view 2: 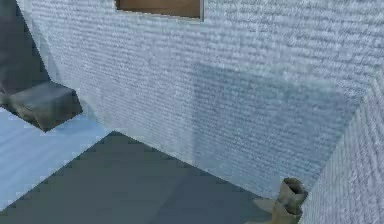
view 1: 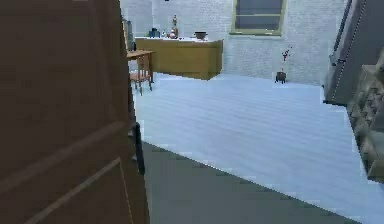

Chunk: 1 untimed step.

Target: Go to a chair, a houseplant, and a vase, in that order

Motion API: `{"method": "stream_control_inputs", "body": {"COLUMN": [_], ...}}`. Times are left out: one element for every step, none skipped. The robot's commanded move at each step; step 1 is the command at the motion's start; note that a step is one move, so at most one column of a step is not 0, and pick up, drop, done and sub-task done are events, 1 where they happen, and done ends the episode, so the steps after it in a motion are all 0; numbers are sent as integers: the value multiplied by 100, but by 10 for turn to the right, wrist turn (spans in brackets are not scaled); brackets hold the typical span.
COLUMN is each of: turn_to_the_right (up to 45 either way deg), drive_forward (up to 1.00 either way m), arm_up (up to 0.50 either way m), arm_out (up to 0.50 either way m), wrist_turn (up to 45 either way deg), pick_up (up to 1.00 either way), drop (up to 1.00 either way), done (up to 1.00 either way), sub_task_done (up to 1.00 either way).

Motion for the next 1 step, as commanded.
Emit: {"method": "stream_control_inputs", "body": {"turn_to_the_right": [390], "drive_forward": [0], "arm_up": [0], "arm_out": [0], "wrist_turn": [0], "pick_up": [0], "drop": [0], "done": [0], "sub_task_done": [0]}}
